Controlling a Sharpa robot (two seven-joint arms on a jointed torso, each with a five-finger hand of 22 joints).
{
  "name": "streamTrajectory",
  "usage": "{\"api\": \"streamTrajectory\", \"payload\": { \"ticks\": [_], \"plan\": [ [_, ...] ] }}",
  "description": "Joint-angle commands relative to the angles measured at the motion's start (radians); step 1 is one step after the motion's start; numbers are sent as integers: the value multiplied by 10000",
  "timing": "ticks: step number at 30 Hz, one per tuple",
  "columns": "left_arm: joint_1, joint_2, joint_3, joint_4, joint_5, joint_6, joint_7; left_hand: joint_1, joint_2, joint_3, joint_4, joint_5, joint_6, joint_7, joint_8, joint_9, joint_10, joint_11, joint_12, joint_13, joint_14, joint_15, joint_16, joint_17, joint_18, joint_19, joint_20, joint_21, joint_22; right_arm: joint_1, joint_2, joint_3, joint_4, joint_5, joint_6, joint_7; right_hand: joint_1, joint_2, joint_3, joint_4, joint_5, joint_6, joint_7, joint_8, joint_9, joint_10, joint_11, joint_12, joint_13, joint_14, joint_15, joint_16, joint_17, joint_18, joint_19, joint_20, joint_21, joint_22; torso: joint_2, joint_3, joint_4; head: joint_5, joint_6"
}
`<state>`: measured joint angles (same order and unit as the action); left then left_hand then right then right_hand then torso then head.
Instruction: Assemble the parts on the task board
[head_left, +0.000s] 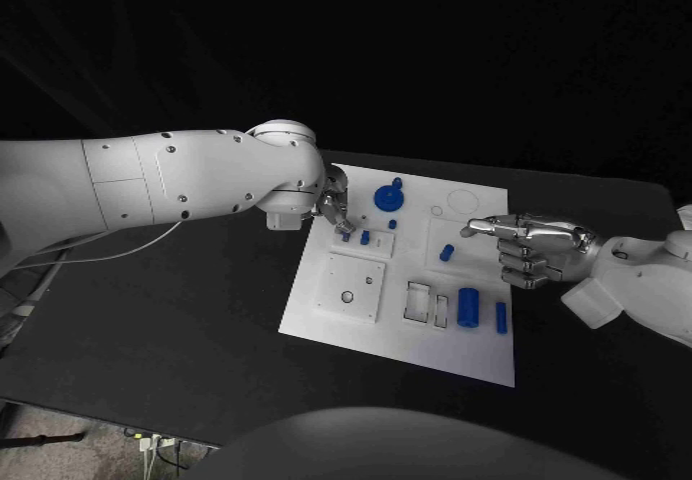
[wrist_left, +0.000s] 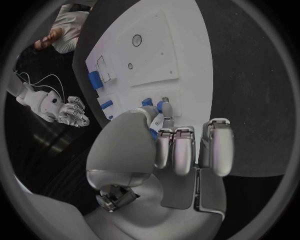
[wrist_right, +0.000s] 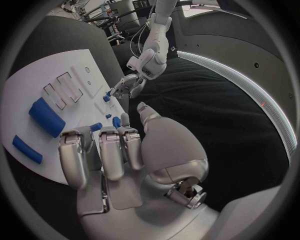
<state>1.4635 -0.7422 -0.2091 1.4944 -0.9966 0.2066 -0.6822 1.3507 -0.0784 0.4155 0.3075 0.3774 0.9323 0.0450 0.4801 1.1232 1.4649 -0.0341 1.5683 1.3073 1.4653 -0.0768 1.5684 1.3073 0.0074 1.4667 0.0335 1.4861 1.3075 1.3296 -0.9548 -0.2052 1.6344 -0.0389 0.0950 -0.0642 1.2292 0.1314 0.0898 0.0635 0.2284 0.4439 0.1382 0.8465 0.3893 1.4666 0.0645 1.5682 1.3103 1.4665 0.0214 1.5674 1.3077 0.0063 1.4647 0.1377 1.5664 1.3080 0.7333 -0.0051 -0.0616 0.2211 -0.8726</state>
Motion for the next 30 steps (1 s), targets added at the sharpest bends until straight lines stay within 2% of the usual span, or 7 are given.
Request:
{"api": "streamTrajectory", "payload": {
  "ticks": [1,13,30],
  "plan": [
    [63,36,25,5,252,742,-414,47,-105,1321,-1244,27,-6,-99,72,21,1059,-29,25,2635,1055,-58,24,2635,121,667,-37,9,2376,-9,8,-2,0,4,188,-22,84,41,2,-32,59,59,-15,1,-9,1042,-41,26,2605,1043,-59,34,2631,-63,1061,-85,44,2628,2,-4,3,-2,0],
    [231,28,67,-26,255,1168,-441,57,-113,1374,-1275,3,-24,-89,69,9,1059,-23,25,2635,1055,-55,24,2635,136,636,-37,-59,2355,-61,62,-2,-62,20,206,-33,84,53,3,-30,58,65,-13,5,-13,1042,-40,26,2605,1043,-59,34,2631,-63,1061,-86,44,2628,1,-8,4,28,0],
    [276,338,99,-430,-52,2292,-401,45,-118,1498,-1311,-134,-72,-55,77,-15,1059,15,25,2635,1055,-20,24,2635,163,571,-16,-185,2318,-99,99,-2,-88,34,213,-29,84,53,3,-30,58,65,-13,5,-13,1042,-40,26,2605,1043,-59,34,2631,-63,1061,-86,44,2628,7,-13,-2,7,0]
  ]
}}
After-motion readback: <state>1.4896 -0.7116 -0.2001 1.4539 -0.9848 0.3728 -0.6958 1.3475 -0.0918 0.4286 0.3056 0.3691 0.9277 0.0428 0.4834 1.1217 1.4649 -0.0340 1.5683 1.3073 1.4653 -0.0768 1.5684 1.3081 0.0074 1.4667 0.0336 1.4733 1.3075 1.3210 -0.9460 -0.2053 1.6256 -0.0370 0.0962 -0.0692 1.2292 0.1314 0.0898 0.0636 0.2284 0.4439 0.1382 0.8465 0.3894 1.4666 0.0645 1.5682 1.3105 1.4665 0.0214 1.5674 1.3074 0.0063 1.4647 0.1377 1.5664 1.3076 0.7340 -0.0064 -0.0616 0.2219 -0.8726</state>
